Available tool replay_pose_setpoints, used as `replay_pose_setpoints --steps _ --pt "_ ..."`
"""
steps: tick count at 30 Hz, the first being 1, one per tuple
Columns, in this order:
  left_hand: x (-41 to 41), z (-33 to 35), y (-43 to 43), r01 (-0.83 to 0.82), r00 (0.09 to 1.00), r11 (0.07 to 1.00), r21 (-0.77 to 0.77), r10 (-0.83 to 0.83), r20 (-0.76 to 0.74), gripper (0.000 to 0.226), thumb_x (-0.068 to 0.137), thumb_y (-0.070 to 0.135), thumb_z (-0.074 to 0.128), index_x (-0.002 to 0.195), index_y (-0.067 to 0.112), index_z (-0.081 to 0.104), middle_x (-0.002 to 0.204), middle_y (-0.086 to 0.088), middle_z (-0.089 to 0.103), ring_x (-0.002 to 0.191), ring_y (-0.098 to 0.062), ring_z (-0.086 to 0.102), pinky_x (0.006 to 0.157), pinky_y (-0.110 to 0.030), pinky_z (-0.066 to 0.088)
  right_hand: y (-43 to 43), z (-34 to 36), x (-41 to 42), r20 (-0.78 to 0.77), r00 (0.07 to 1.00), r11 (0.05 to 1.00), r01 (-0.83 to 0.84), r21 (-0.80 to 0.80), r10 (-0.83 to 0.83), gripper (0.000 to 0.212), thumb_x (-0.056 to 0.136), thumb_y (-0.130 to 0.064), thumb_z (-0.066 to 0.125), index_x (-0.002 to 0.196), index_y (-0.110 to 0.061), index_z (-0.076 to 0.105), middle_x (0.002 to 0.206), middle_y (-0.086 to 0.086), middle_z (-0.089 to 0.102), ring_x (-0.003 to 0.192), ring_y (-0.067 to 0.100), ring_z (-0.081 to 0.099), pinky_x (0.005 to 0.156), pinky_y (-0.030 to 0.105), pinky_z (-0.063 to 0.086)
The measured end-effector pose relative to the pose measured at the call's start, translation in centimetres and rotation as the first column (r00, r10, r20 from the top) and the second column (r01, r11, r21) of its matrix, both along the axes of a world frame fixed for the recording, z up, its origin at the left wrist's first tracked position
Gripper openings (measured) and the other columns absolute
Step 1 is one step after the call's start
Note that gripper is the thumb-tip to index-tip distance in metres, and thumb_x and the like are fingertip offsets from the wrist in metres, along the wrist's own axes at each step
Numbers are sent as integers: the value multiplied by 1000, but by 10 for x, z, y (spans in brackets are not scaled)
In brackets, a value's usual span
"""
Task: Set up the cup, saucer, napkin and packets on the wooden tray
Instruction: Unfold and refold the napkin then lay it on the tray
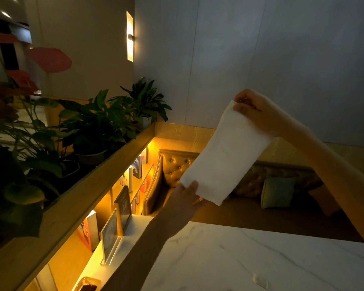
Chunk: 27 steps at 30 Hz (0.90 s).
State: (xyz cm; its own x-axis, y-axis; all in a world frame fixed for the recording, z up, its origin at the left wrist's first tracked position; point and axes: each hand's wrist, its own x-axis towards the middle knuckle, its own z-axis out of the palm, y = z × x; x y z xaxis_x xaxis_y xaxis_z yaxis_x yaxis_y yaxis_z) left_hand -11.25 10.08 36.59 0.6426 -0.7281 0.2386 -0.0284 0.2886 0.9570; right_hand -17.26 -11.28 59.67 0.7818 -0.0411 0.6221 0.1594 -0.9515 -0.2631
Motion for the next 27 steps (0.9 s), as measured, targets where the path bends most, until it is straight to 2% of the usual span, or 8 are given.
replay_pose_setpoints --steps 2,4,7,10,14,20,24,27 --pt "-12 -11 -11 63 998 995 -74 -63 1 57 88 27 66 136 11 39 135 -19 53 129 -43 48 104 -66 39 8 0 5 -16 999 999 -31 36 32 4 96 -35 48 100 -36 47 90 -19 55 79 2 55 64 24 43" --pt "-25 -17 -24 71 988 983 -171 -92 -121 70 79 28 77 138 21 41 136 -16 55 128 -39 52 100 -60 46 16 0 11 -44 998 999 -44 8 44 5 96 -36 47 101 -35 46 89 -18 55 78 5 57 63 24 44" --pt "-34 -20 -41 39 969 977 -208 -88 -232 71 71 16 82 132 19 45 123 -12 63 118 -33 62 86 -44 57 19 -2 17 -83 996 997 -36 -68 31 8 96 -36 47 103 -33 45 88 -16 53 77 3 56 60 19 41" --pt "-37 -22 -41 56 985 984 -169 -82 -150 67 74 14 80 129 28 44 114 -2 67 115 -25 64 85 -39 58 12 -1 16 -90 996 999 -23 -40 19 7 96 -36 47 103 -34 46 88 -19 53 78 2 56 61 20 41" --pt "-38 -20 -33 70 992 975 -211 -91 -93 69 78 10 75 135 28 41 124 -12 58 118 -32 60 91 -47 55 -2 0 13 -65 998 1000 -7 18 8 6 95 -37 48 102 -36 49 89 -19 55 79 2 56 64 24 42" --pt "-25 -22 -26 98 981 970 -225 -132 -144 64 81 7 67 125 48 48 104 13 67 103 -14 68 77 -36 55 -17 -7 12 -44 999 999 1 54 1 9 96 -35 48 104 -32 51 89 -20 57 81 3 56 68 23 43" --pt "-25 -21 -17 153 976 969 -191 -179 -122 60 81 12 64 127 44 45 100 3 61 74 -14 63 59 -28 53 -21 -14 11 -65 998 1000 10 28 -8 11 96 -37 46 106 -32 49 93 -18 54 83 1 54 69 21 42" --pt "-23 -16 -8 232 963 957 -173 -252 -101 69 78 14 66 135 39 38 100 0 58 75 -15 59 60 -27 52 -22 -17 9 -25 1000 1000 -3 27 4 8 96 -36 46 104 -34 49 94 -15 56 84 2 55 69 21 41"
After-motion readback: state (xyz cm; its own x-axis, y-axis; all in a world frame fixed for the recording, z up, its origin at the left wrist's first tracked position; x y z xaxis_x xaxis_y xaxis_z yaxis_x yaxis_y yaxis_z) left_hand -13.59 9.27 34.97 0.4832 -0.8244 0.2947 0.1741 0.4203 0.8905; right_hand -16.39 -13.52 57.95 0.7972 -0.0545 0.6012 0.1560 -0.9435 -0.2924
